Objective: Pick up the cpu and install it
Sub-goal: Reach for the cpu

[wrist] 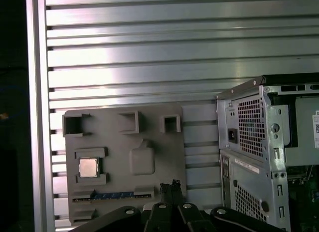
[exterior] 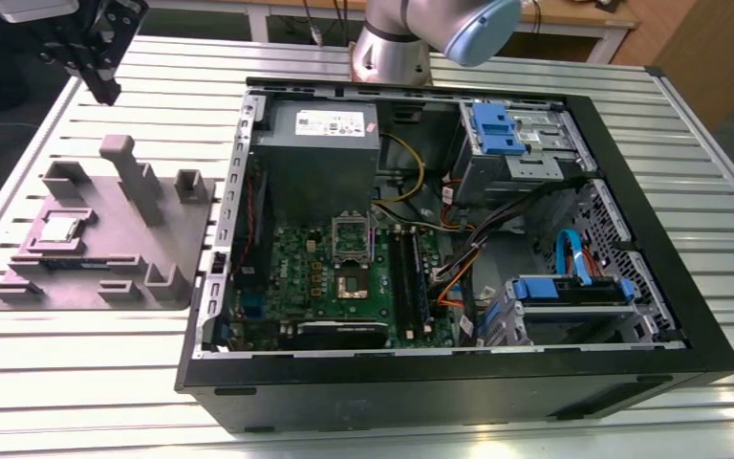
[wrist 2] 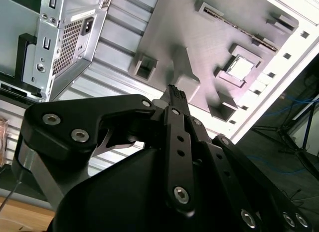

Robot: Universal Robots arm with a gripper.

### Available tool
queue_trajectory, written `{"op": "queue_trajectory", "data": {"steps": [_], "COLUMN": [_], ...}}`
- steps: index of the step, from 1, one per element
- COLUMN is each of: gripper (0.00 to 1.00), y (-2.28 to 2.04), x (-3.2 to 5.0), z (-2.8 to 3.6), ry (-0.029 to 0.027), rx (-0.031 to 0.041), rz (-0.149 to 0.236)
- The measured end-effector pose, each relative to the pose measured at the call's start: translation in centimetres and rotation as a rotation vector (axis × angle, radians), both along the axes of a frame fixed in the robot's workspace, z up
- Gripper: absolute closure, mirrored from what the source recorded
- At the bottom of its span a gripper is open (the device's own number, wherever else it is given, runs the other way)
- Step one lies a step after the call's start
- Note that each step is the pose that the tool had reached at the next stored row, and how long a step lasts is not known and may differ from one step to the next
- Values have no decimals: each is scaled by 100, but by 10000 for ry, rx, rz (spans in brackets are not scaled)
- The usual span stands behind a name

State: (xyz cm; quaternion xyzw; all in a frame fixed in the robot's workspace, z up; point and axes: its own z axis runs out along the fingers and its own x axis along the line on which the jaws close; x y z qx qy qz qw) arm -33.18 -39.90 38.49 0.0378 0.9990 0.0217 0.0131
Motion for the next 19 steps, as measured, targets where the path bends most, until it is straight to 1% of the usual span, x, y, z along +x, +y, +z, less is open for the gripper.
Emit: {"op": "queue_trajectory", "data": {"steps": [19], "gripper": [90], "y": [0], "x": [-128], "z": [-1], "ry": [0], "rx": [0], "rz": [-1]}}
